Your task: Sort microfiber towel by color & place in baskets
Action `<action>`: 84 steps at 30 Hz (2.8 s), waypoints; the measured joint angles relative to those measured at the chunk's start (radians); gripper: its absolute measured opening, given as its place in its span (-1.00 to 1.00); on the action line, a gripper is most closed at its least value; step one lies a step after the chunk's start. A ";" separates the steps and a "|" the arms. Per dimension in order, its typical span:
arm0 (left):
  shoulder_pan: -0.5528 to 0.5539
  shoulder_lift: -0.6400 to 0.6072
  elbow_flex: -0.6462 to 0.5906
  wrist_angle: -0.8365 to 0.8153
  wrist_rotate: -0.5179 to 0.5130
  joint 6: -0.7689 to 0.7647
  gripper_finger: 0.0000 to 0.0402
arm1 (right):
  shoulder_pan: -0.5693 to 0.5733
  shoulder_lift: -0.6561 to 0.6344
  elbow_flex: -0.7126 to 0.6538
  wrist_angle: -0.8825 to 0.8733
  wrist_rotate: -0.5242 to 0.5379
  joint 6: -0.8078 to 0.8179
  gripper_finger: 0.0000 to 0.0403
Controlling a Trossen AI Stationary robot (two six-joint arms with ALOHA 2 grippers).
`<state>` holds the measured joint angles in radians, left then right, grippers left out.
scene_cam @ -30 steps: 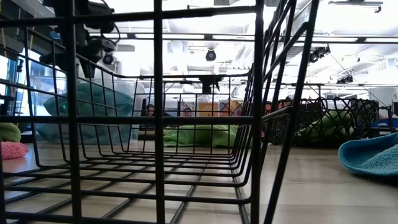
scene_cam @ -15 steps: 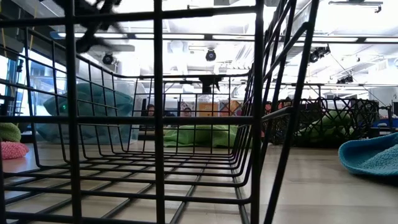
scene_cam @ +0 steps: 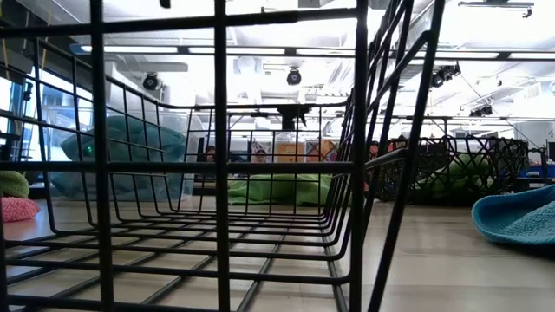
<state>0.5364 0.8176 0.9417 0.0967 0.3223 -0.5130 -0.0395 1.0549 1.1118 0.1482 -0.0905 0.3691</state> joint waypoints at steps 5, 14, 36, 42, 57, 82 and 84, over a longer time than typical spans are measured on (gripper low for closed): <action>-0.198 0.016 0.000 0.008 -0.114 0.068 -0.12 | 0.000 -0.017 0.000 -0.001 0.057 -0.003 0.19; -0.475 0.079 -0.001 0.070 -0.342 0.209 -0.12 | 0.001 -0.016 0.000 -0.058 0.044 -0.003 0.19; -0.537 0.078 -0.001 0.100 -0.414 0.264 -0.12 | 0.001 -0.017 0.000 -0.140 0.042 -0.115 0.19; -0.537 0.078 -0.002 0.075 -0.414 0.264 -0.12 | 0.004 -0.017 0.000 -0.262 -0.049 0.029 0.19; -0.537 0.081 -0.002 0.050 -0.415 0.220 -0.12 | 0.460 0.097 0.000 -0.913 0.042 0.457 0.19; -0.537 0.081 -0.002 0.031 -0.416 0.201 -0.12 | 0.748 0.604 0.000 -1.053 -0.041 0.725 0.19; -0.537 0.081 -0.002 0.031 -0.416 0.201 -0.12 | 0.750 0.606 0.000 -1.059 -0.033 0.736 0.19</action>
<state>-0.0006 0.8986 0.9398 0.1276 -0.0940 -0.3122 0.7103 1.6613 1.1114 -0.9105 -0.1233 1.1054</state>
